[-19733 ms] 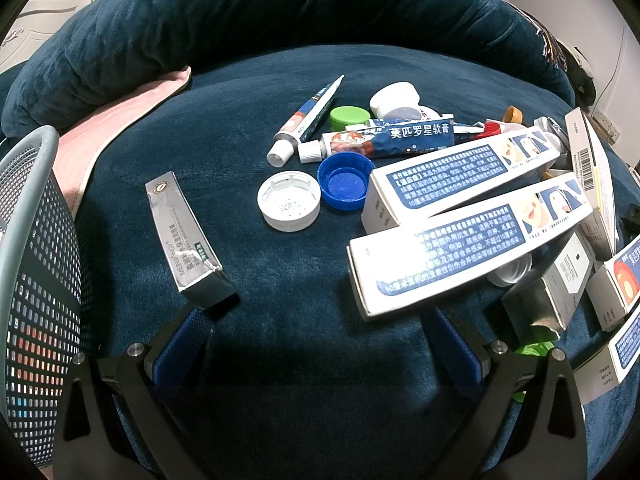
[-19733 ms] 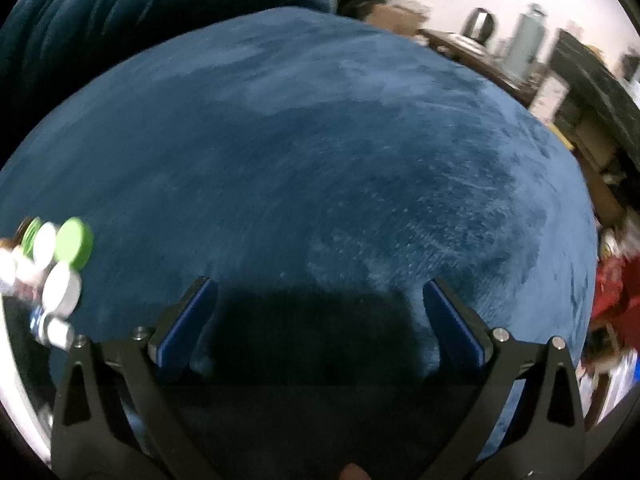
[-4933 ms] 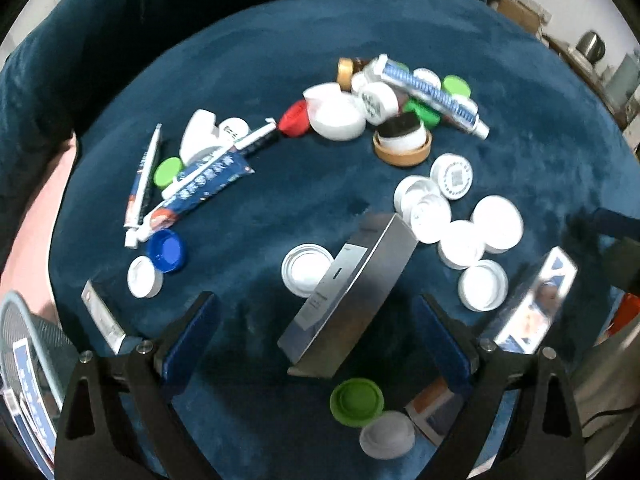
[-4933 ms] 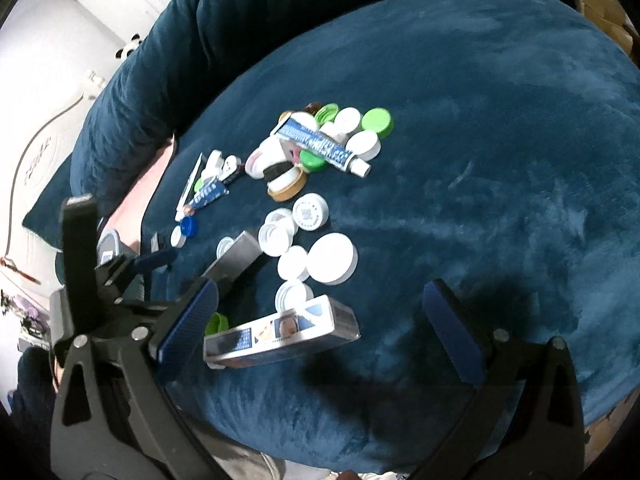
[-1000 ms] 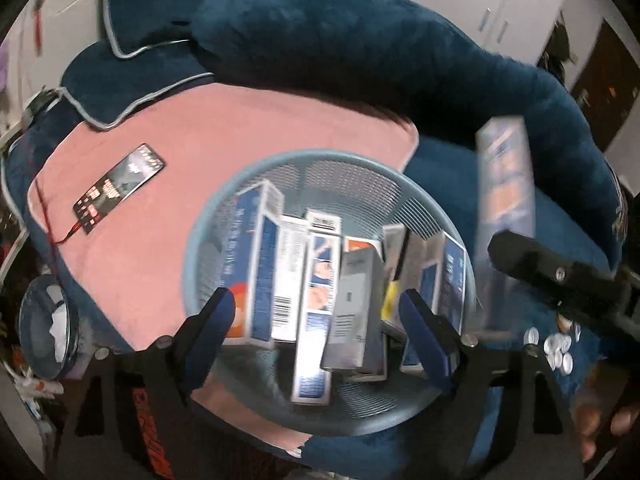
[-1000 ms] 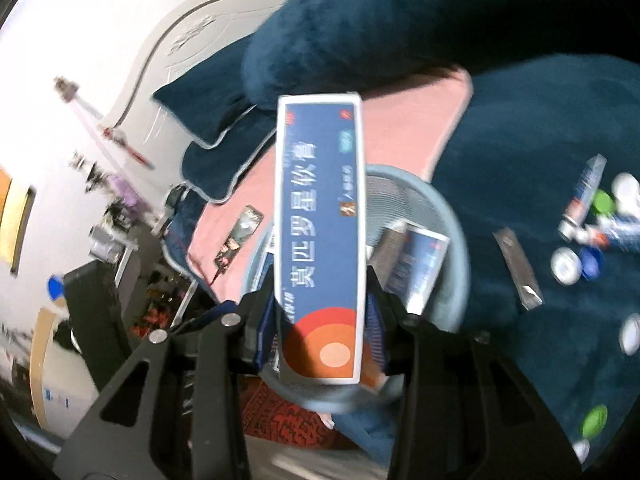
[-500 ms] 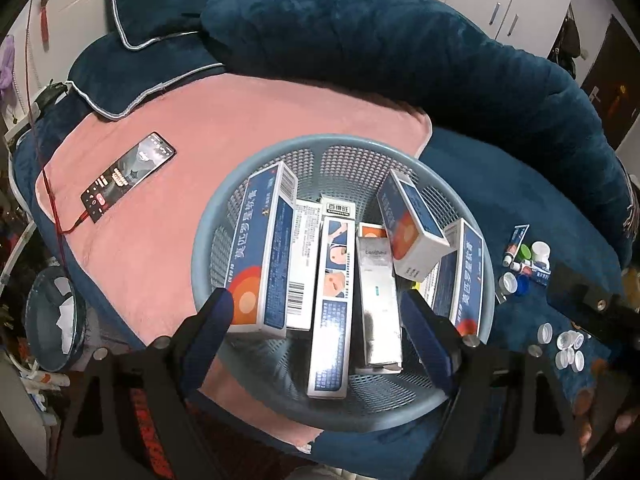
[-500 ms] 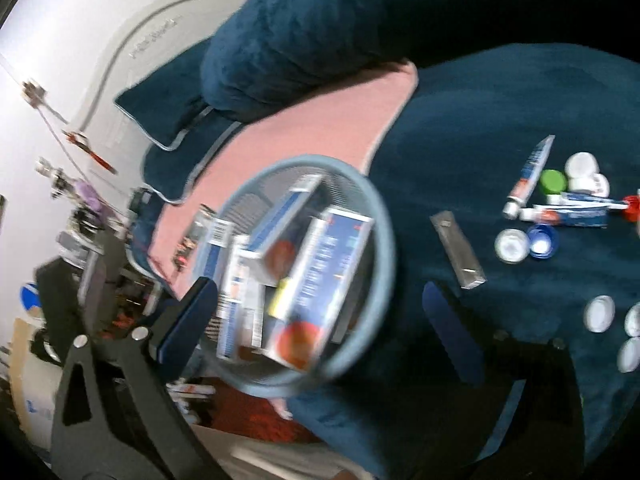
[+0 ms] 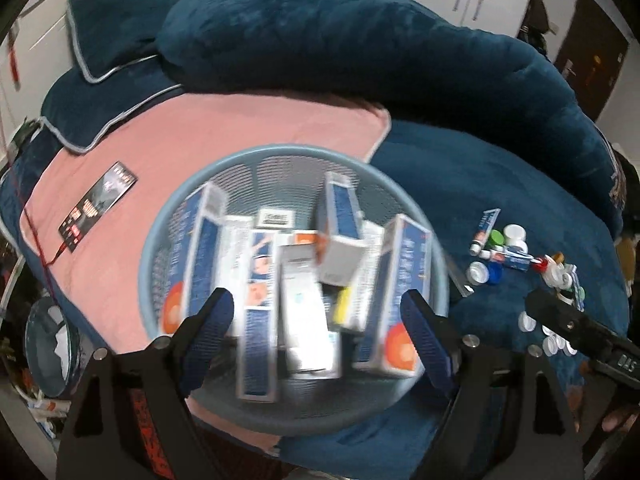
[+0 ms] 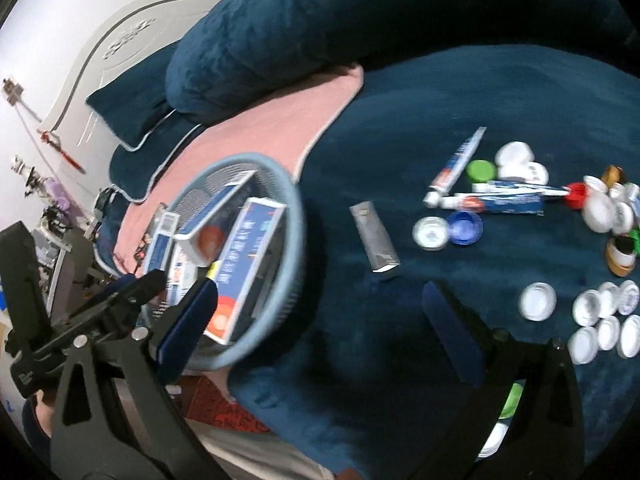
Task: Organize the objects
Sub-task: 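Move both open tools back over the pile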
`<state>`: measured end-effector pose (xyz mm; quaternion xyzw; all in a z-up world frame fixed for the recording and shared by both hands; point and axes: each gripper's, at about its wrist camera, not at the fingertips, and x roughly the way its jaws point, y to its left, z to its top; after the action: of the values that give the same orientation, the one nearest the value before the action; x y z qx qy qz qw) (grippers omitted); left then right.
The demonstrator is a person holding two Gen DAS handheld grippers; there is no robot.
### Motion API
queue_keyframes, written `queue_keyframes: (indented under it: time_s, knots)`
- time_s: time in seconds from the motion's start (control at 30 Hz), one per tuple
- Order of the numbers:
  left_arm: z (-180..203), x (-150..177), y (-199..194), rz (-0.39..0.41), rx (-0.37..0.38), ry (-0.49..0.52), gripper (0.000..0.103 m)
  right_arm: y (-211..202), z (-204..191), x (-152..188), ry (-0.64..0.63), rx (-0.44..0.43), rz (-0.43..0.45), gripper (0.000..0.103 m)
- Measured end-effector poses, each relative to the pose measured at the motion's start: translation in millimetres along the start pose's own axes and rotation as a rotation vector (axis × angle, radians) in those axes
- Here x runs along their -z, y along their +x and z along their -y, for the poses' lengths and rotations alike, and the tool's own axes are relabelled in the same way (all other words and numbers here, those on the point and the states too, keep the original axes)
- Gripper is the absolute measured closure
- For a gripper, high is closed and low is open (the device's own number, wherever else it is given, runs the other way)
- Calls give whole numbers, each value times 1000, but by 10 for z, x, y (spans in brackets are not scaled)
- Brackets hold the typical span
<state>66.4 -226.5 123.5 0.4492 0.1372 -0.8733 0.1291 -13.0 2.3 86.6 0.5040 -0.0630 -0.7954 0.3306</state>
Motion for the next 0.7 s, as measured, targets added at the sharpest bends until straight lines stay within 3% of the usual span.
queue_keyframes:
  time_s: [0.27, 0.5, 0.7]
  knots:
    - [647, -51, 40, -14, 70, 106, 16, -259, 677, -27, 83, 95, 35, 0]
    - [1371, 93, 358, -110, 197, 109, 16, -518, 1232, -101, 74, 205, 37, 0]
    - [1893, 263, 710, -90, 65, 46, 16, -760, 1664, -363, 20, 266, -4, 0]
